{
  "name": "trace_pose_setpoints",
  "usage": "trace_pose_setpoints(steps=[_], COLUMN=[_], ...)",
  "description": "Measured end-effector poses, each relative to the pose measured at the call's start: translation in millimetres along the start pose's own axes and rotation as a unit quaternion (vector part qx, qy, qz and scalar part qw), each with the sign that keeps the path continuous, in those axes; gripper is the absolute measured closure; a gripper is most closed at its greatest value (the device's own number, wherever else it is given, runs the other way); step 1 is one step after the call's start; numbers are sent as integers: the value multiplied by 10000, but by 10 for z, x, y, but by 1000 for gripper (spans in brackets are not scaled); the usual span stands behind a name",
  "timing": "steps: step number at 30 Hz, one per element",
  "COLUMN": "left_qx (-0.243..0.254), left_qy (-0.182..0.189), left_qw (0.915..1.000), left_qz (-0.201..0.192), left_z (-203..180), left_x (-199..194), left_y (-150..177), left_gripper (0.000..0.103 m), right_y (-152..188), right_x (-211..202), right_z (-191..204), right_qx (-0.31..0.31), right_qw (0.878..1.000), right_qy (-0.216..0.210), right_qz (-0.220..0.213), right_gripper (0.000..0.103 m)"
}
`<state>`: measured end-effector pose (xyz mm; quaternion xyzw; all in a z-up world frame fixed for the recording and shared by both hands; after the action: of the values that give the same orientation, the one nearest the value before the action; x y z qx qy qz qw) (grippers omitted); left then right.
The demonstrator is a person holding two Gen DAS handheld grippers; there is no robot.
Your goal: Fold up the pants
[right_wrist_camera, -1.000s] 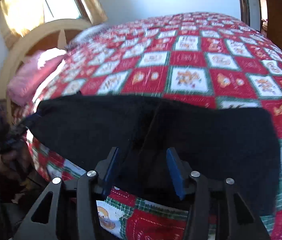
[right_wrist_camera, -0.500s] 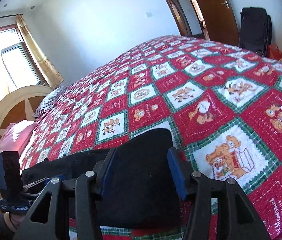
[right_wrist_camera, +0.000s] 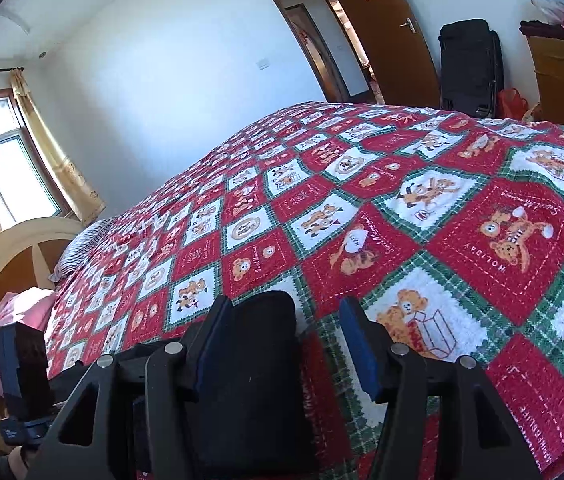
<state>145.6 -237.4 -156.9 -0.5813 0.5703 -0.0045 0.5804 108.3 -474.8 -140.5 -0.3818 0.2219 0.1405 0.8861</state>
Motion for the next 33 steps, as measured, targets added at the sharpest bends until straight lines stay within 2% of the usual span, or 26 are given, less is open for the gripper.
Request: trace_pose_setpoints(steps=[12,19,26,28,30,31,33], left_qx=[-689,-1079,-1240,-1276,-1259,-1239,-1246], left_qy=[69,-24,-217,-193,-75,-100,-93], left_qw=[9961,9921,9896,9895,9901,9906,9908], left_qz=[-551,-639,-691,-654,-611,-570,-513], left_z=[369,574,753,773,738,719,690], left_x=[-455,-609,-657,-633,-605,-595,-564], left_y=[7,100,150,178,190,194,212], left_gripper=[91,91,93,94,94,89,64], right_y=[96,213,469,583,638,653,642], right_x=[1,19,-56,-65,-59,-48,-23], right_z=[106,246,613,716,754,757,724], right_qx=[-281,-632,-1447,-1698,-1823,-1884,-1867], right_qw=[9996,9979,9871,9814,9791,9787,9795], right_qy=[-26,-99,-644,-808,-792,-711,-640], right_qz=[2,96,248,392,423,394,397], right_gripper=[45,45,44,44,44,44,44])
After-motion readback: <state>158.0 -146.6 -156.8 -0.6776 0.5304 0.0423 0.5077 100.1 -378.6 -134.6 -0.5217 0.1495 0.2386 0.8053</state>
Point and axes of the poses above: each gripper's, at about its wrist camera, not at the fingertips, and x roughly the way its jaws point, z to its left, y to its underside, the point moved 5 cm from there along x, roughly the way its jaws point, and after that the axes turned 15 degrees about x, right-handed, at the moved point
